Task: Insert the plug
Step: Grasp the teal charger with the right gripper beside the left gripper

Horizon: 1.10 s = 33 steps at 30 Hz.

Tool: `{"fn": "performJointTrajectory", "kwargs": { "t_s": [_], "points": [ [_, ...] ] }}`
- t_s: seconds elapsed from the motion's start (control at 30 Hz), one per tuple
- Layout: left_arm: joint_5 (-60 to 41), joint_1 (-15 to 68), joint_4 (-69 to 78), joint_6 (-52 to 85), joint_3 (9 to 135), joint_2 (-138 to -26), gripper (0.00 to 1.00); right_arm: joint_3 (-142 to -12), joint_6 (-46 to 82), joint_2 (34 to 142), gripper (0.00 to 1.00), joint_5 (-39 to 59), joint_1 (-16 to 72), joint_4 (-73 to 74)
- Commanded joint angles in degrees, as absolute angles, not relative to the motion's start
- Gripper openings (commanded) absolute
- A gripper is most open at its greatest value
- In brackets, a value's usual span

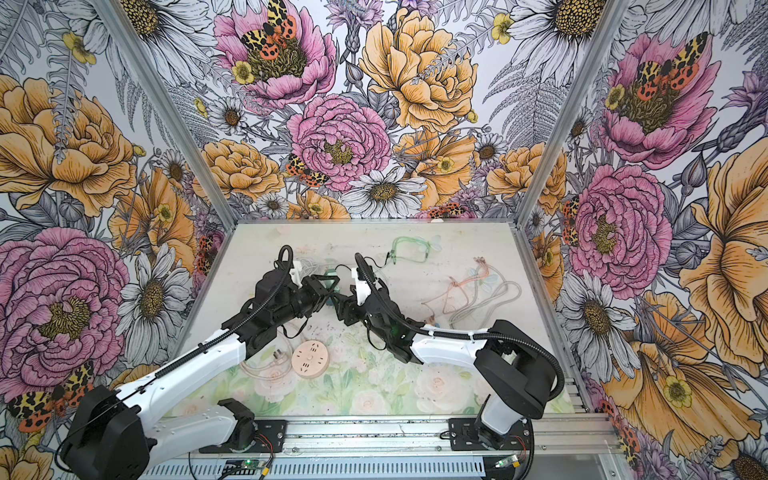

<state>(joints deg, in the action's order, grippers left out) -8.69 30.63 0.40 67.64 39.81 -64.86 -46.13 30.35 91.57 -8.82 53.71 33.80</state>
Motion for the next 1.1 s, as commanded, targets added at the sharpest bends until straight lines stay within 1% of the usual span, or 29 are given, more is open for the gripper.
{"fn": "performJointTrajectory", "kwargs": {
  "t_s": [0.0,0.17,0.4,0.53,0.63,0.73,0.77,0.83,0.97,1.07],
  "points": [
    [-10.19,31.31,3.86,69.27,38.51,-63.78,0.27,-47.88,30.38,93.02,0.66,-10.31,54.19,38.29],
    [-10.31,31.98,4.55,69.86,38.24,-63.93,0.27,-46.55,31.88,93.76,0.65,-12.24,54.16,42.44],
    [-10.70,32.95,6.94,71.18,37.62,-64.60,0.27,-47.10,31.76,94.68,0.62,-12.49,54.17,41.50],
    [-10.76,33.79,8.31,72.03,37.15,-65.48,0.27,-46.55,31.95,94.58,0.58,-14.00,54.23,42.50],
    [-11.17,34.23,10.26,73.14,36.57,-66.29,0.27,-46.23,31.97,94.40,0.52,-15.28,54.29,43.33],
    [-11.30,34.59,10.89,73.39,36.50,-66.73,0.27,-45.73,31.97,94.23,0.51,-16.29,54.23,44.30],
    [-11.23,34.79,10.85,73.47,36.47,-66.80,0.27,-45.54,32.09,94.27,0.49,-16.47,54.24,44.76],
    [-11.07,34.80,10.88,73.56,36.30,-66.89,0.27,-45.10,31.99,93.96,0.40,-17.05,54.23,45.29],
    [-10.85,34.94,11.16,73.78,35.95,-66.81,0.27,-44.40,31.91,93.33,0.36,-18.16,54.25,45.44],
    [-10.87,35.12,11.25,73.92,35.79,-66.81,0.27,-43.95,31.84,93.05,0.29,-18.26,54.23,45.61]
  ]
}}
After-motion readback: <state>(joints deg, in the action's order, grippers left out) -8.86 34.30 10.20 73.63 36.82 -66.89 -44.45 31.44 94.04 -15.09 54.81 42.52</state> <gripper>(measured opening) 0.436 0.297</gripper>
